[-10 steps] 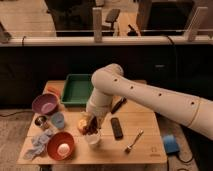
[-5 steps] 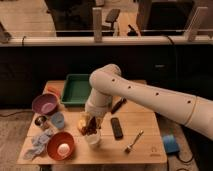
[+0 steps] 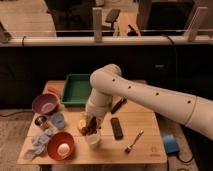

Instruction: Place grapes in paper cup

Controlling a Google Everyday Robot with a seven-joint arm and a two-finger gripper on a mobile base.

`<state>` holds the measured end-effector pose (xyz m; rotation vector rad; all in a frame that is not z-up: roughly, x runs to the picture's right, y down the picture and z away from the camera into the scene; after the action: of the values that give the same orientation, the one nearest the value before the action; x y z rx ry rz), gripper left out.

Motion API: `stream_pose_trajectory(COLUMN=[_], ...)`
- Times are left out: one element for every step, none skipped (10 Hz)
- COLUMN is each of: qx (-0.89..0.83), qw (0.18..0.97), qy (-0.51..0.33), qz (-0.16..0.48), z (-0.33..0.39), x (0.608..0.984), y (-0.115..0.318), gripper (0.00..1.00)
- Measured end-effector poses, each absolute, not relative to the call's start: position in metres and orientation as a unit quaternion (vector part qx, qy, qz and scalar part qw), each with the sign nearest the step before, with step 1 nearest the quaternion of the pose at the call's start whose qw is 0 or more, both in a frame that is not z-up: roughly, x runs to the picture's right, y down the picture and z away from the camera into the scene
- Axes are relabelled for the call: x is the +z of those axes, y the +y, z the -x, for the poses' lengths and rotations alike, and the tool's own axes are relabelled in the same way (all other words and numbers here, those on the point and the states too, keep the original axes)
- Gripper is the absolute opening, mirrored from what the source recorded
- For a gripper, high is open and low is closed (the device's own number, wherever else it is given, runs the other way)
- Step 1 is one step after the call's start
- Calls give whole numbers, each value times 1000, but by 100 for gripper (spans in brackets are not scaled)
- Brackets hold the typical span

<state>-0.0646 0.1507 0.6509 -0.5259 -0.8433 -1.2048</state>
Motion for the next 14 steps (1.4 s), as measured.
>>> stream_pose_trajectory(qx=[-543, -542, -541, -541, -541, -541, -541, -542, -542, -542, -542, -542, -541, -540], qw=[711, 711, 711, 711, 711, 711, 711, 711, 710, 710, 710, 709, 709, 710], qy=[-380, -380, -380, -381, -381, -381, -381, -381, -381, -382, -382, -383, -384, -385], qz=[237, 237, 237, 237, 238, 238, 238, 238, 238, 238, 238, 238, 238, 238], z=[64, 64, 64, 63, 63, 63, 63, 62, 63, 63, 62, 62, 61, 60], x=[651, 651, 651, 651, 651, 652, 652, 652, 652, 652, 652, 652, 652, 652], y=[150, 150, 150, 150, 150, 150, 150, 150, 150, 150, 150, 150, 150, 150], gripper=[80, 80, 80, 80, 80, 80, 80, 80, 80, 80, 80, 80, 80, 80])
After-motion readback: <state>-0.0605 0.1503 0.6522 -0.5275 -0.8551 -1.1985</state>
